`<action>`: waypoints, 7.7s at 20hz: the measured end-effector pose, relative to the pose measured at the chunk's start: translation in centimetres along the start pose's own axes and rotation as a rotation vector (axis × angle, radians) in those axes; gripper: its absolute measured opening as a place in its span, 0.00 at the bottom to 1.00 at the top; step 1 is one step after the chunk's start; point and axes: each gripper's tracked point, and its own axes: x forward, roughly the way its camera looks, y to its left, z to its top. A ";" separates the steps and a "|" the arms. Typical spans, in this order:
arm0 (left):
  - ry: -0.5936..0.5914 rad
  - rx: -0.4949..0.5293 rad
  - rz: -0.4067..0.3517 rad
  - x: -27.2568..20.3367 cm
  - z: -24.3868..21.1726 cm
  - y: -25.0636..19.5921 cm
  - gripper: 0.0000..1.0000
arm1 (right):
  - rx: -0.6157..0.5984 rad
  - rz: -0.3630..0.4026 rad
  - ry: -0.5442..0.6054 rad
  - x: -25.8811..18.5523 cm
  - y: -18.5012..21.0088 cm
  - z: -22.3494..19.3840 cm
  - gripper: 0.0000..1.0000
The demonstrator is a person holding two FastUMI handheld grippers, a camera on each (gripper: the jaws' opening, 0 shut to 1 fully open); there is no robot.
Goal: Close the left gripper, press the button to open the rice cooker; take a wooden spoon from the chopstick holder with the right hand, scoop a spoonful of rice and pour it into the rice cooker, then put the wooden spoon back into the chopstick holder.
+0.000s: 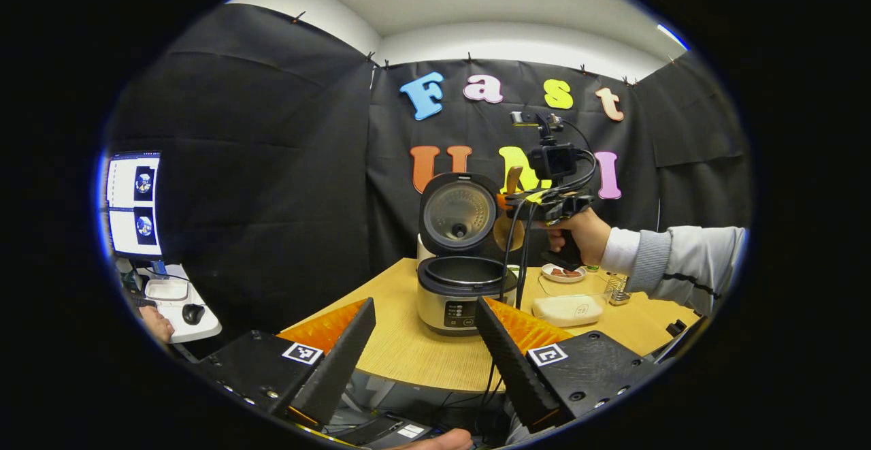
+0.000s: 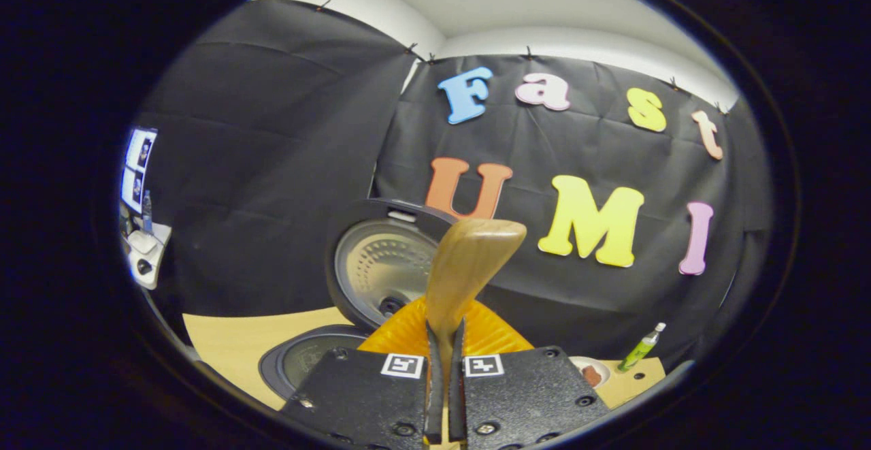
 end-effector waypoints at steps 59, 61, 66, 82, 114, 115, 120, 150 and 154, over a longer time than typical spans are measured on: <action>0.005 -0.022 -0.182 17.9 8.9 -12.0 0.94 | 0.420 -0.407 0.176 -20.6 -34.6 -13.0 0.94; -0.039 0.009 -0.181 18.8 10.8 -12.1 0.94 | 0.402 -0.378 0.142 -22.4 -32.6 -11.3 1.00; -0.066 0.065 -0.156 20.6 15.4 -12.3 0.94 | 0.379 -0.393 0.095 -27.3 -30.2 -9.0 1.00; -0.228 0.051 0.014 35.7 21.2 -9.8 0.94 | 0.330 -0.273 0.004 -33.4 -27.3 -7.9 0.92; -0.132 0.072 0.038 42.2 16.6 -6.4 0.98 | 0.474 -0.261 -0.087 -34.4 -24.3 -5.4 1.00; -0.119 0.069 0.046 42.0 16.5 -6.5 0.98 | 0.470 -0.264 -0.092 -34.9 -24.2 -5.1 1.00; -0.025 0.066 0.057 40.7 15.9 -6.6 0.98 | 0.475 -0.270 -0.110 -36.1 -24.4 -4.4 1.00; 0.892 0.018 -0.027 32.6 -4.5 -8.6 0.91 | 0.499 -0.189 -0.089 -36.7 -21.7 -3.2 1.00; 0.974 0.033 -0.033 31.2 -6.2 -8.5 0.90 | 0.497 -0.193 -0.097 -37.3 -22.1 -3.2 1.00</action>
